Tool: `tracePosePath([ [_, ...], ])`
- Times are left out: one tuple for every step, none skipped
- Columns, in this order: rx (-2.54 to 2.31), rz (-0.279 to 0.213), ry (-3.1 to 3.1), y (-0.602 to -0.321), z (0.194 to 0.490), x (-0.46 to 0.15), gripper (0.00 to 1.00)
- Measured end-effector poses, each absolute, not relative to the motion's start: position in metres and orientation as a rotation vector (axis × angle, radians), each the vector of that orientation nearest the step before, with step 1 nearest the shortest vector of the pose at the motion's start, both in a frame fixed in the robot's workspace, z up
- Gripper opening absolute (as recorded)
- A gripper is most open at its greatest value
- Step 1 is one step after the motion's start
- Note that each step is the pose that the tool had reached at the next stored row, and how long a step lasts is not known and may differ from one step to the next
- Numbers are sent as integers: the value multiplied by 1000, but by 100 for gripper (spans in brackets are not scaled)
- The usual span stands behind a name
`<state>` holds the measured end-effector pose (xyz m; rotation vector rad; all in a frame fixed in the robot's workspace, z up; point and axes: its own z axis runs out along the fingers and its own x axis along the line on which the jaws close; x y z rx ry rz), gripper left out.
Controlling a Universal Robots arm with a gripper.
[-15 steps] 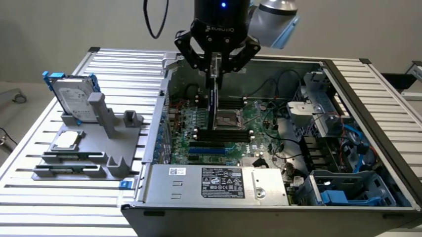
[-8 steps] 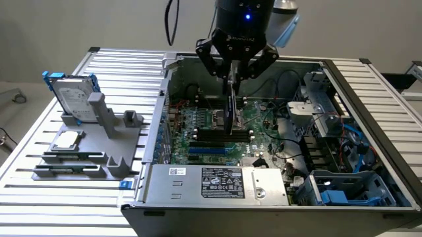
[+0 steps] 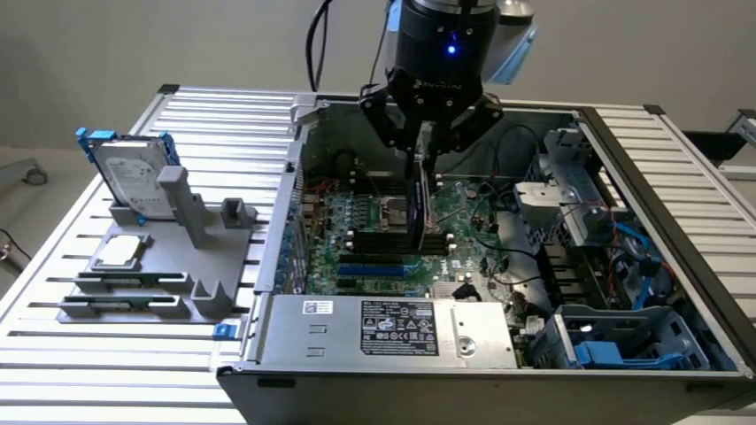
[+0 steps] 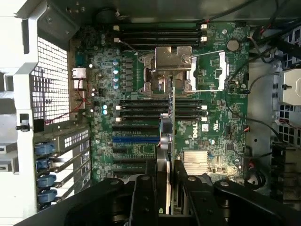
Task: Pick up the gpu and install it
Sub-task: 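Pick up the gpu and move the gpu toward the slot, then insert the gpu into the slot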
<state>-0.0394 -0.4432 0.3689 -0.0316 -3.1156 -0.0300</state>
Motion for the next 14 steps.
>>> tracePosePath([
  [-31, -30, -3116, -443, 367, -39, 27],
  [-30, -30, -3116, -443, 365, -39, 27],
  [-30, -30, -3116, -443, 365, -39, 27],
  [-30, -29, -3116, -443, 365, -39, 27],
  [-30, -29, -3116, -443, 365, -39, 27],
  [-30, -29, -3116, -443, 365, -39, 27],
  [-30, -29, -3116, -443, 365, -39, 27],
  [-30, -29, -3116, -443, 365, -39, 27],
  [-30, -29, -3116, -443, 365, -39, 27],
  [-30, -29, -3116, -443, 365, -39, 27],
  [-30, -29, -3116, -443, 365, -39, 27],
  [-30, -29, -3116, -443, 365, -39, 27],
  [-30, -29, -3116, -443, 365, -39, 27],
  [-30, -29, -3116, -443, 365, -39, 27],
])
